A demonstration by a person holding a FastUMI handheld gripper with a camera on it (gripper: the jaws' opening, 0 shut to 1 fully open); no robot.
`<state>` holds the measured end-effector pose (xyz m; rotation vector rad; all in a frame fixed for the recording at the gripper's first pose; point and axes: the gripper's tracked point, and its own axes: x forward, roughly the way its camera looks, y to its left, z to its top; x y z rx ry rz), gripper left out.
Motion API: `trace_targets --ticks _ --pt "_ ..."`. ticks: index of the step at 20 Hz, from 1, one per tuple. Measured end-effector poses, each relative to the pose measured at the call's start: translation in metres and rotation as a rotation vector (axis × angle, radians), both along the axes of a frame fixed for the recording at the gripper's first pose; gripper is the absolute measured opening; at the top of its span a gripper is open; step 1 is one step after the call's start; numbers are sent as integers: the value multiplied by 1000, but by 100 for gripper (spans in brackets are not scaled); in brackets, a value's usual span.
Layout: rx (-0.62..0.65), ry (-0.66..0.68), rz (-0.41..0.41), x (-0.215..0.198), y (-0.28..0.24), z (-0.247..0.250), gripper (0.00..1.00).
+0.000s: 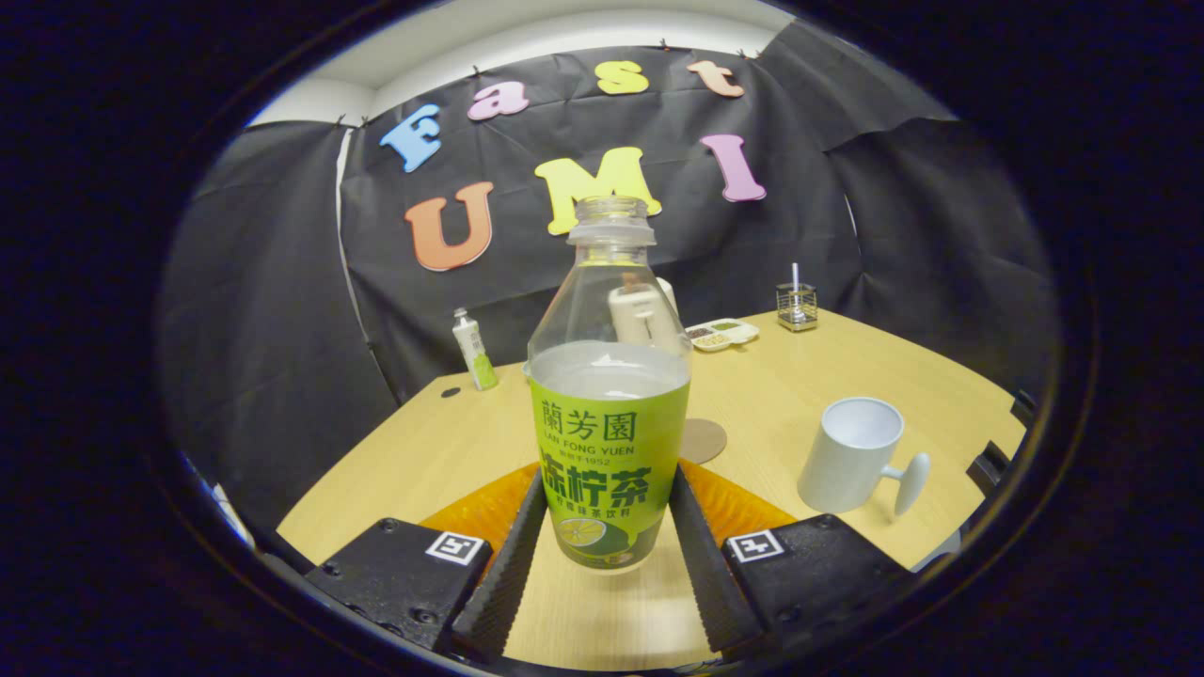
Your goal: Take the bottle from table, then pour the juice into the cup, finally place the bottle on the coaster
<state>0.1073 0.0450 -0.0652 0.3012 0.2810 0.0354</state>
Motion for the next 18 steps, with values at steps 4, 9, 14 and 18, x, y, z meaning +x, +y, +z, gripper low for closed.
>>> trace_targets --ticks 4,9,14,18 --pt "182 0 10 10 3 10 79" --pt "404 -9 26 21 2 17 79" --pt "665 -44 59 29 -6 21 79" --pt "870 -48 67 29 -7 20 78"
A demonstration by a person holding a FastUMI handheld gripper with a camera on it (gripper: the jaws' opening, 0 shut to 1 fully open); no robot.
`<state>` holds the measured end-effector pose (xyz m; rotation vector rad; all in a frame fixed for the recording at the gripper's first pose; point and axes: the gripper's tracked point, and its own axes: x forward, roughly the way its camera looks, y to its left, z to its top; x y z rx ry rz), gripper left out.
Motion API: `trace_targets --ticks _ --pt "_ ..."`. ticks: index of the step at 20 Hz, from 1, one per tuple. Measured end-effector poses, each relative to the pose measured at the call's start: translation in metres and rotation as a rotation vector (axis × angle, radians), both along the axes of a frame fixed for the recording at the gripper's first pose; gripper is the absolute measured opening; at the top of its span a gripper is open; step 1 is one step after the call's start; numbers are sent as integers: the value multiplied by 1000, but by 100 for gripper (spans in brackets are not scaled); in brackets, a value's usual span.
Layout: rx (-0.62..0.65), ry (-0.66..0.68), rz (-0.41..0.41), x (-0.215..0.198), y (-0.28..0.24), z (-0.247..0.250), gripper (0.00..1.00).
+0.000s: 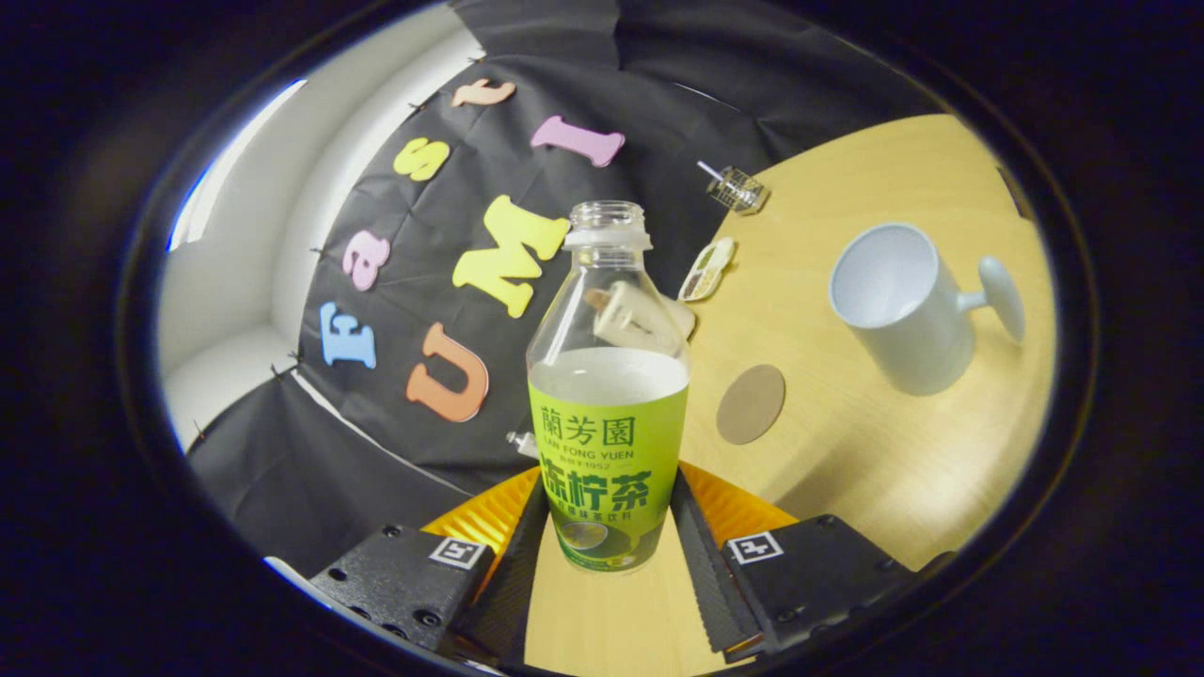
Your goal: Take the bottle from table, then pour the juice into the cup, finally place the bottle on the coaster
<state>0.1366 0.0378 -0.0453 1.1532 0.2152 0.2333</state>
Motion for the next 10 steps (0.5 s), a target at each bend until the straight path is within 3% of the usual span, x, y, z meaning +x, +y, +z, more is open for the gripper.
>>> trace_targets --ticks 10 --pt "315 -22 14 13 -3 18 78"
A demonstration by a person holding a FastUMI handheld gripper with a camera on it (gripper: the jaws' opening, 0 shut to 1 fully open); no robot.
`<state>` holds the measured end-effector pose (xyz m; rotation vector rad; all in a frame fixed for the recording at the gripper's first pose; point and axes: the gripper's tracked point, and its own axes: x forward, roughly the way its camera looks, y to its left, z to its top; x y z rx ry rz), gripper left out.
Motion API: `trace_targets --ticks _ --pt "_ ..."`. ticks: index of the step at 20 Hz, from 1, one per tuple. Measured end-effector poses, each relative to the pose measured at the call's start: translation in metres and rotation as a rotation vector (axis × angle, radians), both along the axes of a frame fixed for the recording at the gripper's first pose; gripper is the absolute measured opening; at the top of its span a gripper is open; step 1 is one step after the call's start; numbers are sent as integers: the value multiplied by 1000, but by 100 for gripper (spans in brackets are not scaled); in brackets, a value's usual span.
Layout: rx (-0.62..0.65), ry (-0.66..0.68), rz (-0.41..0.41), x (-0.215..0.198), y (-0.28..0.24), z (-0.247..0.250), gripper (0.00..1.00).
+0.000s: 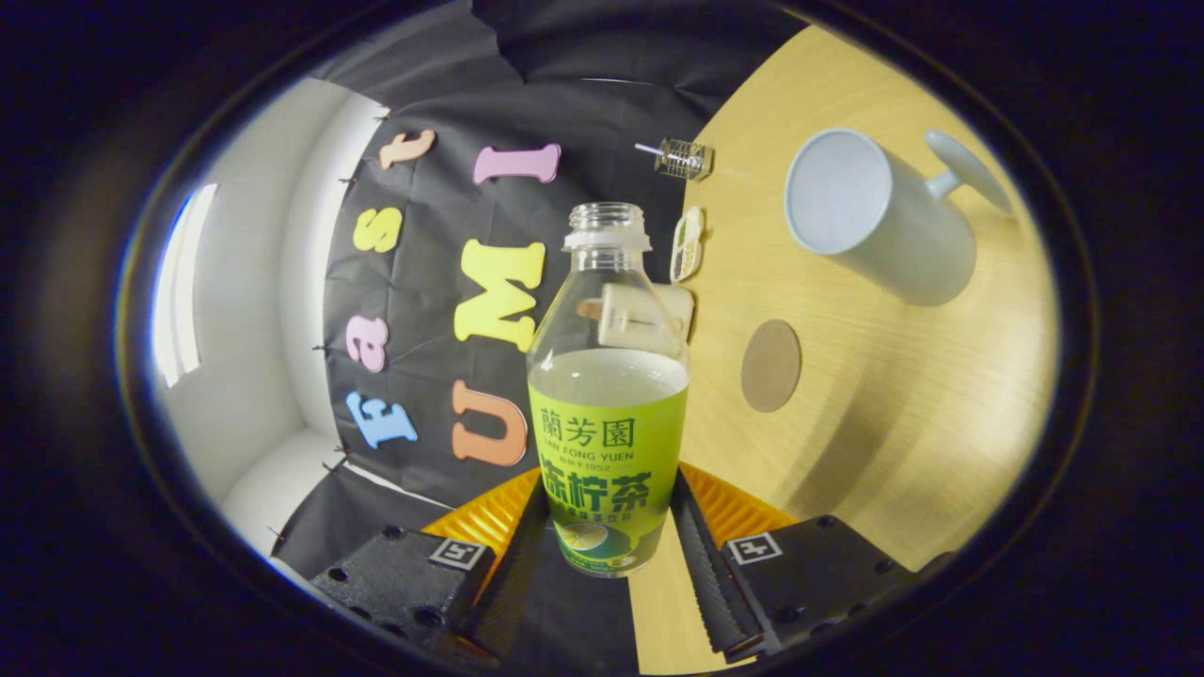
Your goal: Take the bottle from table, then pour the juice into the cup, finally place the bottle on the coaster
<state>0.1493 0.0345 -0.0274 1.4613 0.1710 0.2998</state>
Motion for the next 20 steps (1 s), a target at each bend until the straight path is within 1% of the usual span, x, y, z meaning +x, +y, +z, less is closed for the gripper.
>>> trace_targets --ticks 7,10,16,20 --pt "176 9 0 1 -4 8 78" --pt "246 -10 -15 3 -10 17 78" --pt "338 -20 -27 8 -15 29 78" --pt "361 -25 -26 4 -14 30 78"
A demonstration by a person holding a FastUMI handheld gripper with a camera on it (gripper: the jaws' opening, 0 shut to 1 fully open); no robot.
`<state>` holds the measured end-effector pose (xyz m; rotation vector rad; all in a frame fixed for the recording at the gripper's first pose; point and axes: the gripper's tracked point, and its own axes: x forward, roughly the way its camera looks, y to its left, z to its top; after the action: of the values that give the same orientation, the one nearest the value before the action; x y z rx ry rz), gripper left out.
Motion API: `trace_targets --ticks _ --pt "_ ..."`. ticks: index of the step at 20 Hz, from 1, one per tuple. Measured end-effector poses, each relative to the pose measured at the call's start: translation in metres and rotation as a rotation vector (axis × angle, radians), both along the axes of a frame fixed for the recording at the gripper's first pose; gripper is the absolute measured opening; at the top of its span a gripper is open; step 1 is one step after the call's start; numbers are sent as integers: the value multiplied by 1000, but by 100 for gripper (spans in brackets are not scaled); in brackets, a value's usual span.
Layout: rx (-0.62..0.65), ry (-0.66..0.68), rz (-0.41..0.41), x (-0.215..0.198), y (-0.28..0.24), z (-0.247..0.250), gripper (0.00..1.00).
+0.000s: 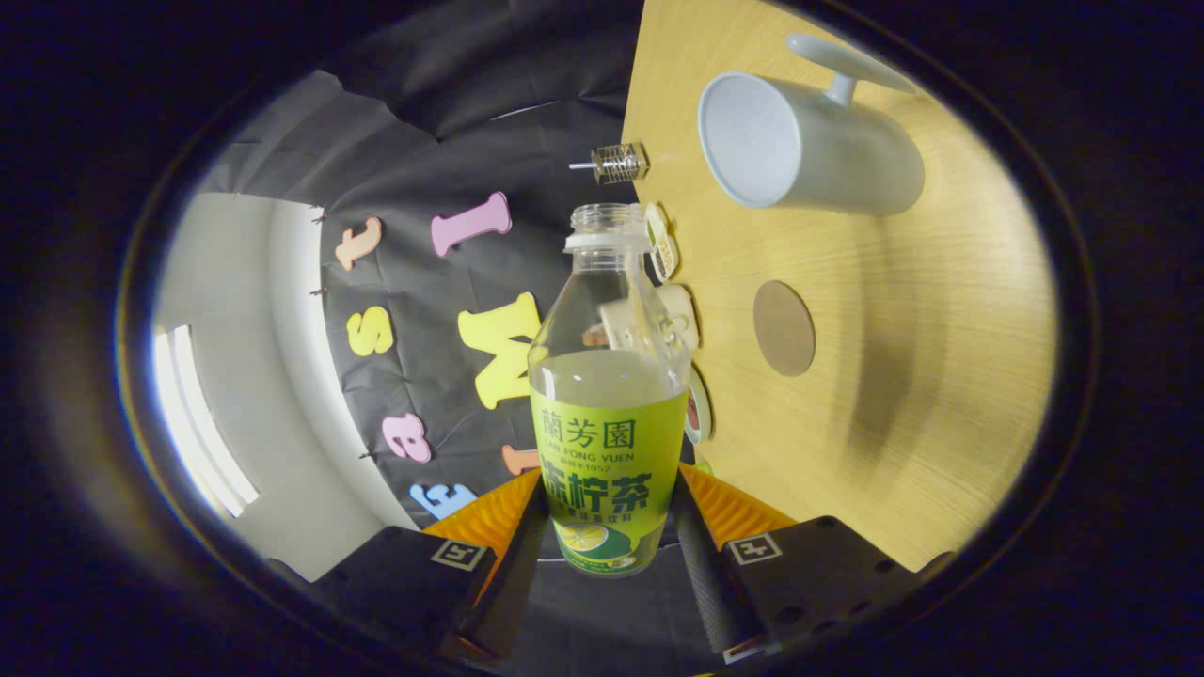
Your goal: Take the bottle from table, then pour the juice into the cup, finally place the bottle on the coaster
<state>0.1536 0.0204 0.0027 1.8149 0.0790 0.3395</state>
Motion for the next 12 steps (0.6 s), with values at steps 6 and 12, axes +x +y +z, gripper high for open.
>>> trace_targets --ticks 6,12 --pt "38 -8 -12 0 -7 2 78" --pt "67 -11 -6 -1 -10 6 78"
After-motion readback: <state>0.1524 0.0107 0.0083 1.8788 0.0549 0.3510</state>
